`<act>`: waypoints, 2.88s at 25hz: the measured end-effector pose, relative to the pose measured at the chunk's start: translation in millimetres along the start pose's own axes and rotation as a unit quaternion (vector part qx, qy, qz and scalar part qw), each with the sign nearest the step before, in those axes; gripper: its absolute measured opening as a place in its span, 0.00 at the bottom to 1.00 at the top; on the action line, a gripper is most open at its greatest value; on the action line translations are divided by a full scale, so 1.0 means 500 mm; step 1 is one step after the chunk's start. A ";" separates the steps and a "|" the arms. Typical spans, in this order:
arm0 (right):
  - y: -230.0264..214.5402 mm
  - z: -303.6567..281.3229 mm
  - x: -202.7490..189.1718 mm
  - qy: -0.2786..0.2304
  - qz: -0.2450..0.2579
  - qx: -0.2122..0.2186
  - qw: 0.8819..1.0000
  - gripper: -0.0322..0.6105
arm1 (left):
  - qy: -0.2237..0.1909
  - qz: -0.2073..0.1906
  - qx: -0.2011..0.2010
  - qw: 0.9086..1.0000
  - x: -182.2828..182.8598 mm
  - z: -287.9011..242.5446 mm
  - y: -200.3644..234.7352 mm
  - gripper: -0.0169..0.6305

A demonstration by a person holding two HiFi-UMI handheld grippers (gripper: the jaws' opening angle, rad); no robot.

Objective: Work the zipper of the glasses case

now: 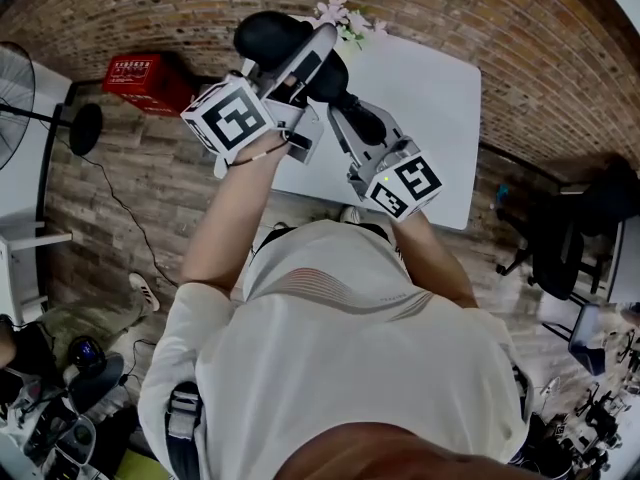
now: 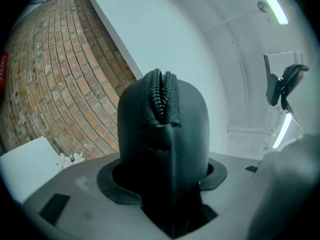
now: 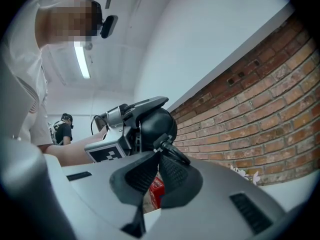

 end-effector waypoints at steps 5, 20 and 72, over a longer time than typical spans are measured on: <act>0.002 0.004 -0.007 0.015 0.013 -0.008 1.000 0.13 | -0.005 -0.010 0.011 1.000 -0.008 0.009 0.003 0.44; -0.009 0.016 -0.017 0.038 0.054 -0.042 0.997 0.13 | -0.029 -0.070 -0.005 0.997 -0.026 0.040 -0.008 0.42; 0.013 0.067 -0.012 0.127 0.359 0.029 0.924 0.14 | 0.371 -0.137 -0.122 0.910 -0.237 0.095 -0.006 0.43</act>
Point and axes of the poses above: the fingertips, and each gripper's own axes: z backward along the fingers, y to its left, x out of its top, the point moved 6 cm from there along z, backward along the fingers, and after that the axes turned 2 degrees about y, right-handed, at the moved point
